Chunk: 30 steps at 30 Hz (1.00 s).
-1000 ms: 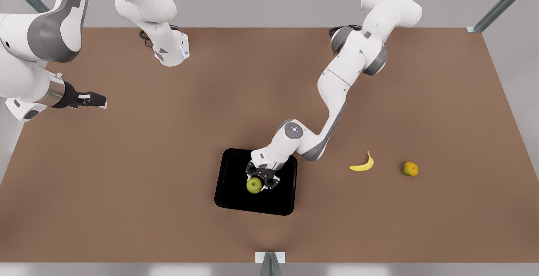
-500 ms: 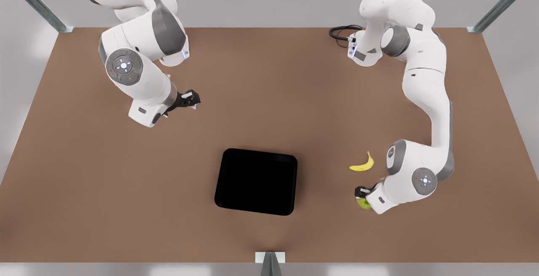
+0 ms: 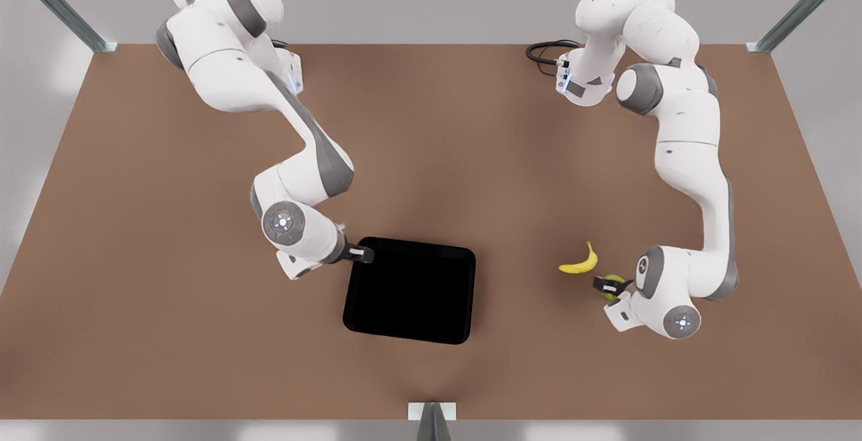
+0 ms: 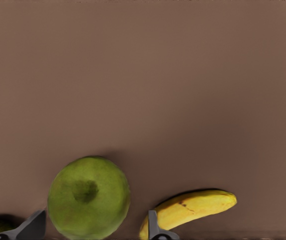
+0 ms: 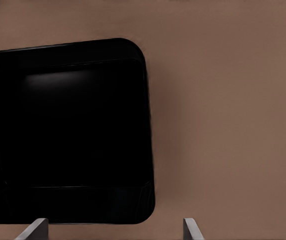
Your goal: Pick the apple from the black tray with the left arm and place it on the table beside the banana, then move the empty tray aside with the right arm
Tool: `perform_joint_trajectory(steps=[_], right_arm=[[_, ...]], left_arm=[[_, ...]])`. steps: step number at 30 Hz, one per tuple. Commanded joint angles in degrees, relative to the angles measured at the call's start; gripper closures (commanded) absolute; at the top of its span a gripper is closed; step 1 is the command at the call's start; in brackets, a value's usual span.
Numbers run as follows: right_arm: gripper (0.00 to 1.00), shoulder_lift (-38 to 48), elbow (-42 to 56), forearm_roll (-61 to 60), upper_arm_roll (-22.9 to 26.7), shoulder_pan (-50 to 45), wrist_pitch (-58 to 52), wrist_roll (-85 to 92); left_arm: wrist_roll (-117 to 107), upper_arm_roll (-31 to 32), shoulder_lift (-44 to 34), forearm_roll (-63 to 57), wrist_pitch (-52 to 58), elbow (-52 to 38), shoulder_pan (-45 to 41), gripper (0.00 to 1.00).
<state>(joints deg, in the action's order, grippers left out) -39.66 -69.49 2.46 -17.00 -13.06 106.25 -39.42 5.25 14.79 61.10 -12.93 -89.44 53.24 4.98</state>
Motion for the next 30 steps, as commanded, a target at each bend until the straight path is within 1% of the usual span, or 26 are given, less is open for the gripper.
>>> perform_joint_trajectory(steps=[1,3,4,5,6,7,8,9,10,11,12,13,14,15,25,30], right_arm=[[0.00,-0.42,-0.12,2.37,0.92,-0.03,5.46,-19.56],[0.00,-1.03,-0.12,2.28,1.09,0.14,5.46,-17.71],[0.00,-1.12,-0.12,2.28,1.80,0.14,5.54,-17.62],[0.00,-1.65,-0.04,2.28,1.80,0.05,6.59,-17.71],[0.00,-3.06,-0.04,2.20,1.80,-0.12,8.71,-18.06],[0.00,-3.67,-0.04,2.28,1.80,-0.12,9.15,-17.71],[0.00,-4.02,-0.12,2.28,1.71,-0.12,9.15,-17.71],[0.00,-4.55,-0.04,2.28,1.71,-0.65,9.24,-17.71],[0.00,-5.08,-0.04,2.28,1.71,-0.74,9.32,-17.71],[0.00,-5.52,-0.12,2.37,1.62,-0.74,10.03,-17.62],[0.00,-6.31,-0.12,2.46,1.62,-1.09,10.64,-17.45],[0.00,-6.84,-0.21,2.55,1.62,-1.18,10.73,-16.48],[0.00,-7.10,-0.30,4.39,1.62,-1.18,10.73,-16.57],[0.00,-7.27,-0.30,4.48,1.62,-1.26,10.73,-16.48],[0.00,-10.79,-0.30,5.80,2.41,-1.97,12.14,-12.87],[0.00,-12.46,-0.30,7.29,2.50,-2.32,14.15,-6.11]], left_arm=[[1.09,0.41,-4.39,1.23,5.58,-0.15,0.03,0.00],[0.47,0.59,-12.40,3.08,6.12,-0.50,0.03,0.00],[-4.80,0.76,-14.69,7.03,6.30,-0.50,0.82,0.00],[-6.13,0.85,-17.59,7.83,6.47,-0.33,0.74,0.00],[-6.65,0.41,-20.58,5.55,10.34,-0.15,0.74,0.00],[-19.38,0.50,-22.16,8.33,10.86,-0.06,2.31,0.00],[-18.71,0.59,-27.51,10.82,11.04,2.30,3.81,0.00],[-11.84,0.41,-37.78,9.67,4.22,14.40,3.99,0.00],[-18.23,0.32,-50.71,9.85,-13.55,37.44,3.99,0.00],[-27.65,0.59,-46.97,9.67,-14.80,35.63,3.81,0.00],[-30.91,-0.90,-44.05,10.29,-14.18,31.32,1.71,0.00],[-19.62,-9.07,-44.40,9.50,-6.29,27.45,-4.18,0.00],[-5.16,-11.10,-45.01,9.76,-5.91,27.88,-4.45,0.00],[-5.07,-11.10,-45.54,9.41,-11.63,30.52,-4.36,0.00],[-5.16,-11.10,-44.31,9.50,-12.07,29.91,-4.10,0.00],[-5.16,-11.10,-44.13,9.32,-12.07,29.82,-4.19,0.00]])
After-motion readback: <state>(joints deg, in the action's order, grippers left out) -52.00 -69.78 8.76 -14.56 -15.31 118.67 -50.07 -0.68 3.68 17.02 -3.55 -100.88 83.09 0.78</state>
